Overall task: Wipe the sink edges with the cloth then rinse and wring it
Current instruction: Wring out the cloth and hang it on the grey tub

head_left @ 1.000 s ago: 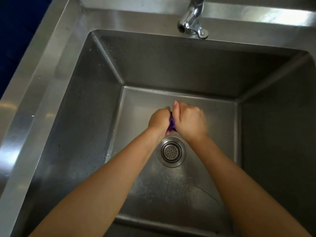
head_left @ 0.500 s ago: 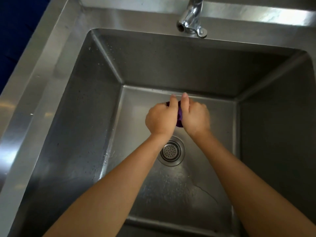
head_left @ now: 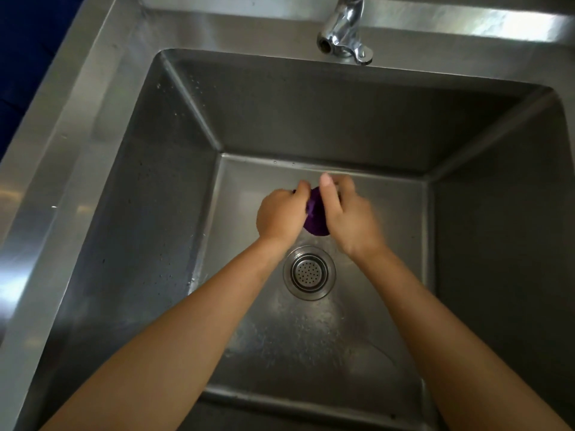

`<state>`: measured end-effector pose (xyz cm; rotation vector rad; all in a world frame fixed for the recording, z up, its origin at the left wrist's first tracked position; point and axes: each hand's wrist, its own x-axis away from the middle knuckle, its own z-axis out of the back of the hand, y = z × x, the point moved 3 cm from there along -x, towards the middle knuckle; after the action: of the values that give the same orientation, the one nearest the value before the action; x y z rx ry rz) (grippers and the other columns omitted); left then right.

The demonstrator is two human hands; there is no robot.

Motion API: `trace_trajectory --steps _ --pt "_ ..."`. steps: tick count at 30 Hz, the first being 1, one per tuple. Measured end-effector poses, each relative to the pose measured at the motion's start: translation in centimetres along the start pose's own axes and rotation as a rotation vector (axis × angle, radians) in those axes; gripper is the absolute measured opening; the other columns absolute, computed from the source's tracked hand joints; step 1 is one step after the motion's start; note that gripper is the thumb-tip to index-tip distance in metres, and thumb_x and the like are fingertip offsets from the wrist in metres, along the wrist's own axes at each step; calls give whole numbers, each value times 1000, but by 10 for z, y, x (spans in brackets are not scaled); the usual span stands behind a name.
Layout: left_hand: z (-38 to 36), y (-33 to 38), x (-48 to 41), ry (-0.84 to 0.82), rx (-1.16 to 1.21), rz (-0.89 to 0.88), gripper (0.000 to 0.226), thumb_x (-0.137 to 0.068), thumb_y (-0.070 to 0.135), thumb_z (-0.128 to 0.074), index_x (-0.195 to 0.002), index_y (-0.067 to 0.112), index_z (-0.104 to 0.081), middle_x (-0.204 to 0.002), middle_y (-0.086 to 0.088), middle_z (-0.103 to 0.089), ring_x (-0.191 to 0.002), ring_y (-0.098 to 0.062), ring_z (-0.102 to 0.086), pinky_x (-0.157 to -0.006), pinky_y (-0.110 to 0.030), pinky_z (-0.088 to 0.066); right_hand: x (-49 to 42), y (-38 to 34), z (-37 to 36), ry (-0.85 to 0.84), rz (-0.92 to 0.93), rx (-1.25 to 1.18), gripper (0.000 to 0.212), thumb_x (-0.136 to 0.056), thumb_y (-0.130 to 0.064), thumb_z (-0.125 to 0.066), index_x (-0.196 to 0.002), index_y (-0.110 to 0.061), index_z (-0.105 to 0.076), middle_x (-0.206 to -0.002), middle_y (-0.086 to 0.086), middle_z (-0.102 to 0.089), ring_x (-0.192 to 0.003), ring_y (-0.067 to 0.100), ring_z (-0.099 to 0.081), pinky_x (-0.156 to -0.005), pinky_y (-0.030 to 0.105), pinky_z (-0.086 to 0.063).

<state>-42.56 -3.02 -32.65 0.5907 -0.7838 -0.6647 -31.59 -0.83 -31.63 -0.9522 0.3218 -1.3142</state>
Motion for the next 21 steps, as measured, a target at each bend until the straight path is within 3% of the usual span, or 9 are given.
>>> trace_trajectory --steps 1,3,5,7,12,17,21 --pt "0 -4 -1 -51 114 91 47 -92 36 -43 -49 16 -47 -46 2 -47 -47 -16 -47 -47 -27 -34 7 -3 1 28 124 126 46 -94 -55 -29 -125 -27 -46 -125 6 -56 -109 26 -56 -84 37 -44" --pt "-1 -6 3 -157 353 245 44 -92 36 -46 -51 19 -49 -37 6 -47 -34 -8 -46 -36 -18 -31 16 -9 -2 77 385 346 54 -89 -59 -30 -132 -29 -42 -128 4 -51 -107 27 -56 -80 39 -49" --pt "-3 -4 8 -223 450 291 43 -93 32 -44 -52 20 -48 -32 7 -41 -25 -4 -36 -29 -13 -24 13 -8 -4 138 494 378 51 -88 -53 -33 -123 -23 -54 -112 8 -58 -89 29 -62 -67 38 -54" --pt "-4 -1 14 -202 469 271 42 -94 26 -41 -53 18 -47 -34 5 -40 -29 -7 -35 -30 -16 -24 6 -6 -3 258 548 316 41 -92 -37 -35 -106 -15 -66 -89 11 -64 -69 30 -64 -55 34 -52" --pt "-4 4 18 9 318 191 43 -90 29 -42 -50 14 -49 -53 -5 -53 -57 -23 -52 -56 -34 -39 -2 -11 -2 495 491 253 39 -91 -20 -33 -69 -5 -62 -53 13 -59 -41 32 -54 -43 25 -36" --pt "2 23 26 91 290 90 45 -92 31 -42 -51 14 -52 -57 -5 -56 -61 -22 -55 -59 -33 -41 1 -19 7 579 406 104 44 -91 -25 -27 -70 -2 -58 -53 20 -59 -45 39 -56 -45 36 -41" --pt "3 44 25 136 432 47 53 -87 32 -49 -37 14 -50 -47 -4 -51 -76 -39 -59 -71 -43 -48 3 -33 27 684 389 48 49 -91 -30 -23 -74 0 -59 -61 22 -62 -54 42 -59 -49 42 -43"
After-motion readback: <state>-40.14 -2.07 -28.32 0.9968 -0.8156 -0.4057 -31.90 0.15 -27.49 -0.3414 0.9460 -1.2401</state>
